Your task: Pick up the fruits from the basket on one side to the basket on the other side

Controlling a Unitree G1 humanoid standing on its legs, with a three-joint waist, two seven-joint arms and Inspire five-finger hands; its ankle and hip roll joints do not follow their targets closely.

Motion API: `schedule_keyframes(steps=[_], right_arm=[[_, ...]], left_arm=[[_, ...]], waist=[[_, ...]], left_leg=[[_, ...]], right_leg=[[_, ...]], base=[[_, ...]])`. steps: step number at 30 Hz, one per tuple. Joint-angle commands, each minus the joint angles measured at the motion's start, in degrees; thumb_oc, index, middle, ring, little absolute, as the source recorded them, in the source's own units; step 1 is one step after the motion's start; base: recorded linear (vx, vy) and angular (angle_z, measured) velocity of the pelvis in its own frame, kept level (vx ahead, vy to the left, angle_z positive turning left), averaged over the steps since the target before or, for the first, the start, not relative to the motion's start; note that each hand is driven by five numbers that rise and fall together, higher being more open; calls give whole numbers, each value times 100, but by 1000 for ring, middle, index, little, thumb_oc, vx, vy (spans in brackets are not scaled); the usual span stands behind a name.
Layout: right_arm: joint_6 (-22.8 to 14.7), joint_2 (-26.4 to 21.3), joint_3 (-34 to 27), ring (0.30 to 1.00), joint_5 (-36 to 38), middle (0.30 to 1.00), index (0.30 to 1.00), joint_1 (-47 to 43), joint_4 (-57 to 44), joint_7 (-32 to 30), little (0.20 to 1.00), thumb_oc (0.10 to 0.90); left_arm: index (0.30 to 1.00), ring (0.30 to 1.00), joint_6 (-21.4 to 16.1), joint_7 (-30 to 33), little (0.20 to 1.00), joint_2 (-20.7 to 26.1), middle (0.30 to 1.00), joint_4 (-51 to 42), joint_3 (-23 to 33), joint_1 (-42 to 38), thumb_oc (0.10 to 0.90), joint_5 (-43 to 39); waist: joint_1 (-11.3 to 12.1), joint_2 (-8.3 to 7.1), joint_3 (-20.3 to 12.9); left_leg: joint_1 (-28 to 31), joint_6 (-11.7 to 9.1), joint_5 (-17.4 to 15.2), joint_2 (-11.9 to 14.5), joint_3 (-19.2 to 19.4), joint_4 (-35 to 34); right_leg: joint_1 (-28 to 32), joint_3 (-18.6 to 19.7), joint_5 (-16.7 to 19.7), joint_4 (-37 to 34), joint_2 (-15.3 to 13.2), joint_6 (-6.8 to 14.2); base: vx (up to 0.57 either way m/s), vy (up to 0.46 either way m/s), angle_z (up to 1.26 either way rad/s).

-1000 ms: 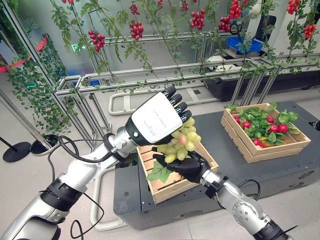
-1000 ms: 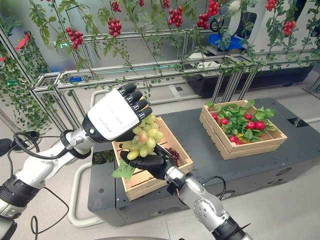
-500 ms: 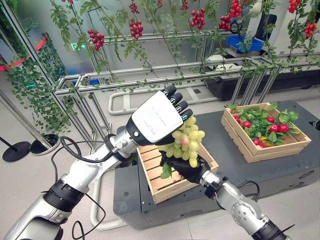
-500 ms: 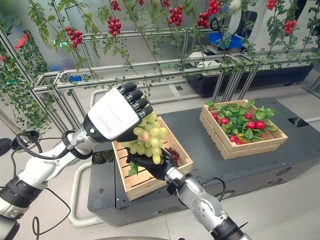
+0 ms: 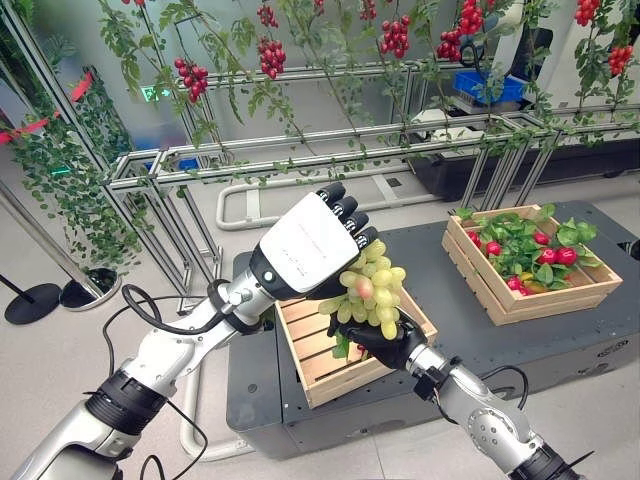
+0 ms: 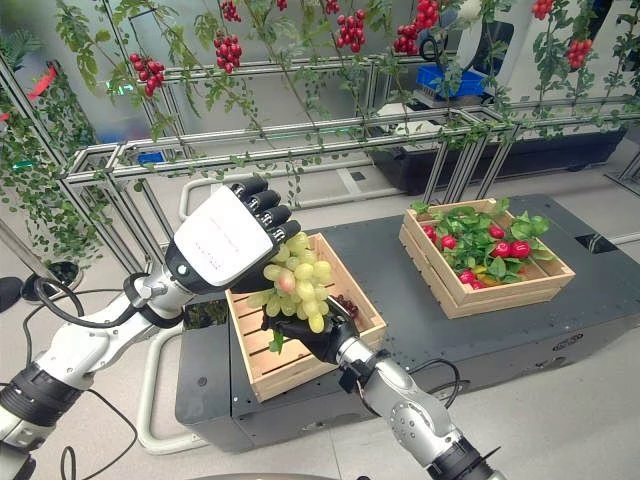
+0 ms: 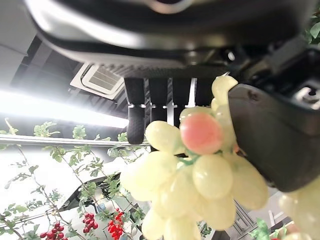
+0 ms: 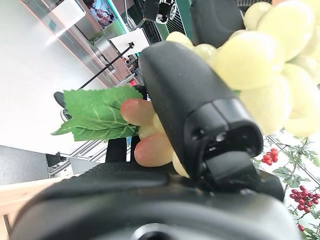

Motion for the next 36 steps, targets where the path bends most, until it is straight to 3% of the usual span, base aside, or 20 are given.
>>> schedule_keyframes(steps=[1,8,19,25,36], right_arm=[[-780,185,-805,900,-28,900,900,-344,-617,403,900,800],[-839,-140,-1114,900,-112,900,900,-273,-565,389,900,800],[-829,-502,-1739,900,-238,900,900,-52,-708,271,900,800],[-811,-483,-1885,900,-194,900,900,-82,-818,361,900,800],[-656,-442,-1604,900,-155,900,900,-408,-871,772,900,800]], left_arm=[[300,300,379,332,300,192,300,164,773,-406,400,-475],[300,300,553,601,300,471,300,130,1028,-360,400,-258],[300,300,619,525,300,835,300,-223,1582,-170,400,94],[300,300,634,425,300,899,300,-197,1577,-224,400,50],[300,300,912,312,300,894,300,92,1295,-621,400,-66]], waist=[[15,-207,-289],[-23,-230,-296],[-25,-202,-292],[-33,-173,-286],[-10,-178,-315]], left_leg=[[-69,86,-364,-61,-11,49],[-84,68,-355,-39,37,49],[-58,78,-376,-43,3,49],[-41,75,-375,-50,-23,49],[-24,54,-378,-46,-69,49]], right_leg=[[24,47,-43,12,-316,188],[-25,79,-22,12,-301,203],[0,42,-27,12,-315,215],[32,27,-37,12,-318,206],[73,-1,-47,12,-321,202]], base=[[0,0,0],[0,0,0],[0,0,0],[0,0,0],[0,0,0]])
